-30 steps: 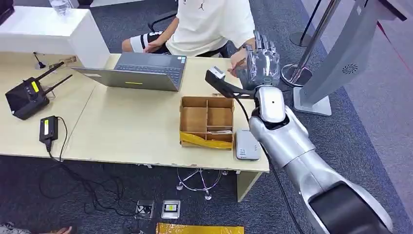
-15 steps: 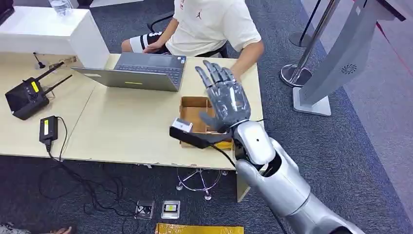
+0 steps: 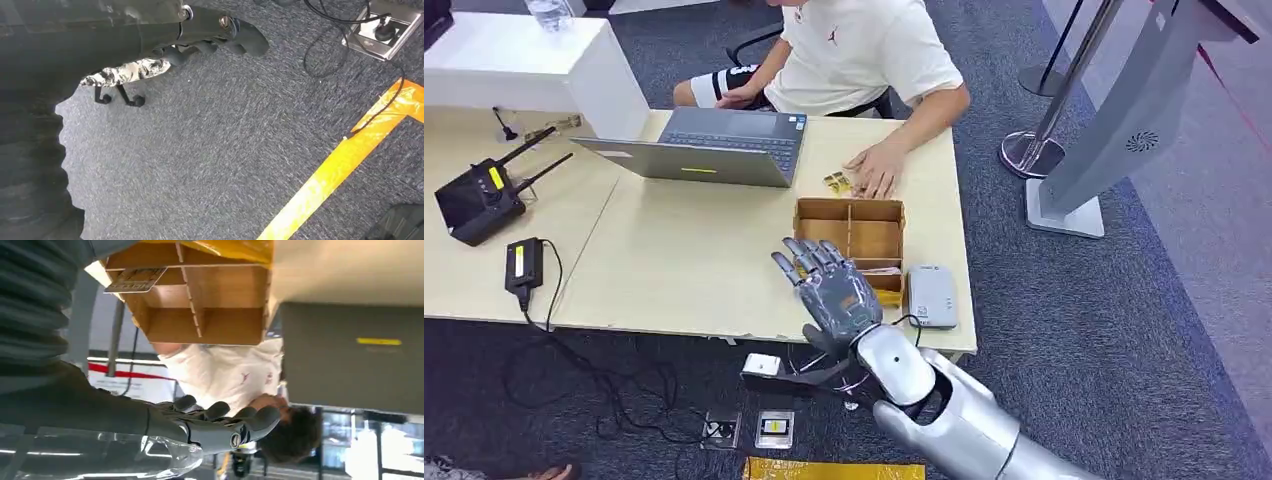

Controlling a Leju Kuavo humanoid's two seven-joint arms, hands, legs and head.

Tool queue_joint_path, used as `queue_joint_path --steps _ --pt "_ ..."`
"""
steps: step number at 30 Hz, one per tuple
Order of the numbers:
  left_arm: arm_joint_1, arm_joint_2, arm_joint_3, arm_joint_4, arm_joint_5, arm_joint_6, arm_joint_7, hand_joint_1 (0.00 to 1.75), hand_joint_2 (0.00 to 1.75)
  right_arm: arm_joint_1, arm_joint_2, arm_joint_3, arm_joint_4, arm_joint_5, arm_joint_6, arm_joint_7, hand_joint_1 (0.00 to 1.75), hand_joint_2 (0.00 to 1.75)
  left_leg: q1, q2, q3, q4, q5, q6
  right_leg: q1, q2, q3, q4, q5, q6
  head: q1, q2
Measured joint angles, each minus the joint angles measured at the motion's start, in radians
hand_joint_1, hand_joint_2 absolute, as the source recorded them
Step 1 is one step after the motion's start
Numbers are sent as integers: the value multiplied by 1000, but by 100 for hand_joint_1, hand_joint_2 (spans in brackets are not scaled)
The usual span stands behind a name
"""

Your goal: Pass the card to the sensor for recognition and then transmit it.

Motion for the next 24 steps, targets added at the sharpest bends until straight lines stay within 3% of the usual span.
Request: queue_joint_path --steps 6,10,24 --pt "2 0 0 0 -2 8 0 0 175 -15 18 -9 126 -13 -155 41 0 175 0 0 0 0 0 0 0 0 0 0 0 0 0 0" --pt "2 0 -1 0 -5 8 4 0 175 -23 34 -26 187 -28 -206 51 0 175 0 0 0 0 0 0 0 0 0 0 0 0 0 0" --pt "-2 -6 -2 0 -11 -13 21 0 175 -37 72 -76 300 -24 -198 95 0 175 0 0 1 0 0 0 0 1 0 0 0 0 0 0"
